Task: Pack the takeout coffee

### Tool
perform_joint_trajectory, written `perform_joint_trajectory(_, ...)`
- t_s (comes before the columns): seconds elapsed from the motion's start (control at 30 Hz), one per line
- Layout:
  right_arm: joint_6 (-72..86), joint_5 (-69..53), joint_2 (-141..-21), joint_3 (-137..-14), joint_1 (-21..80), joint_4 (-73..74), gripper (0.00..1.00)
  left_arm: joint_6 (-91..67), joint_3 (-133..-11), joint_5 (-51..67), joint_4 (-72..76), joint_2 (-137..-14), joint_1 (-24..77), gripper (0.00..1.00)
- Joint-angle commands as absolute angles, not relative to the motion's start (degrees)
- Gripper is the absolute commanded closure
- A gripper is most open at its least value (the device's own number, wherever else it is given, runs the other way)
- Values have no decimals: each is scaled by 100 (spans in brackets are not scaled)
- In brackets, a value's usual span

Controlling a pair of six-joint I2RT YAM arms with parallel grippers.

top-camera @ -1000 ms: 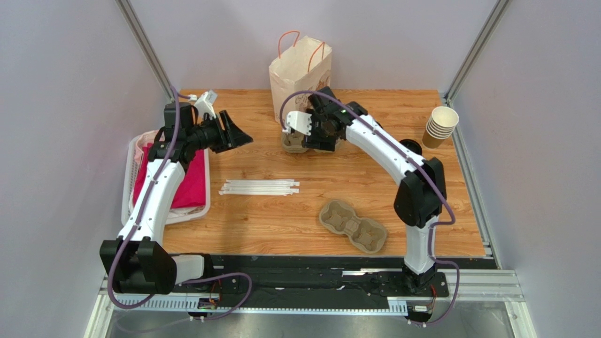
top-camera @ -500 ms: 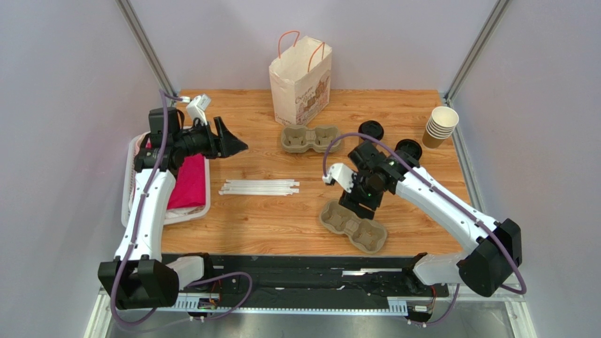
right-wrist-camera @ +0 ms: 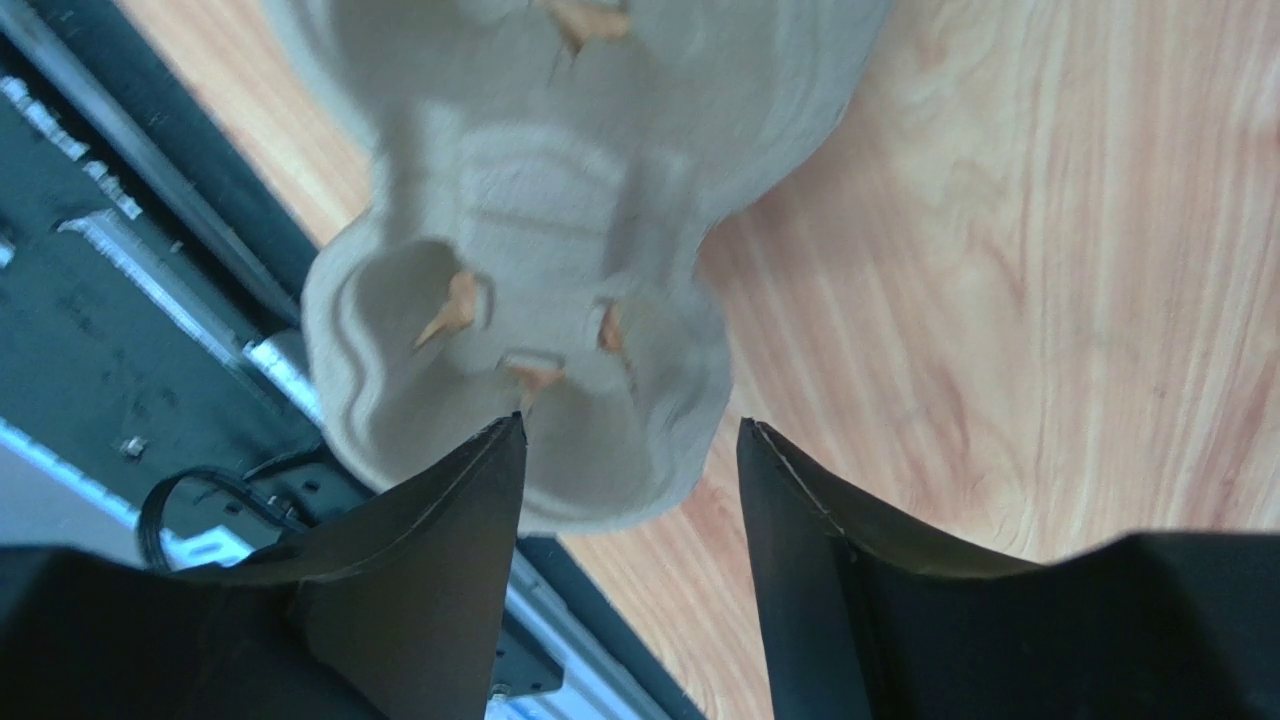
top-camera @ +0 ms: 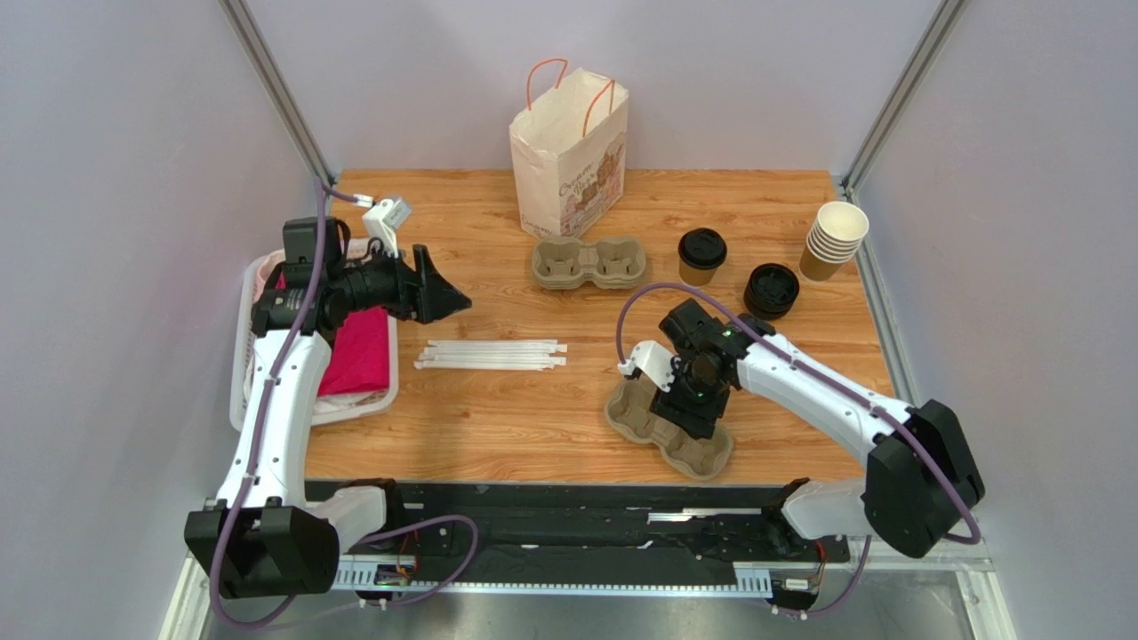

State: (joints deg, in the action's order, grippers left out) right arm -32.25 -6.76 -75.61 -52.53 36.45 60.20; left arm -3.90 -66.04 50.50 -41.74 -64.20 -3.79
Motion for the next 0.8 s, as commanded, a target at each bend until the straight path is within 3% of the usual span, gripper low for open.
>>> perform_joint_trajectory(0.0, -3076, -449, -7953, -5151, 3577, 5142, 44, -35, -6794, 5080, -4219, -6214, -404, 20)
perform_joint_trajectory(0.07, -3085, -430, -8129, -5124, 3455, 5002, 49, -44, -6864, 4984, -4219, -6223, -404, 21)
perform_joint_trajectory(0.17, -3120, -501, -8191, -5159, 3209, 5018, 72, -9, -6978, 4931, -4245, -6258, -396, 24)
perform_joint_trajectory(0.37, -3384, -589, -7779, -5335, 2497, 5387, 100, 543, -7679, 4483, -4289, -6600, -211, 30)
perform_joint_trajectory(0.53, -3437, -641, -7839, -5537, 1427, 5484, 100, 1255, -8829, 3930, -4298, -7390, 342, 32)
perform_joint_trajectory(0.77, -3033, -940, -8436, -5721, 669, 5361, 100, 1915, -10852, 3006, -3648, -9138, 1089, 32)
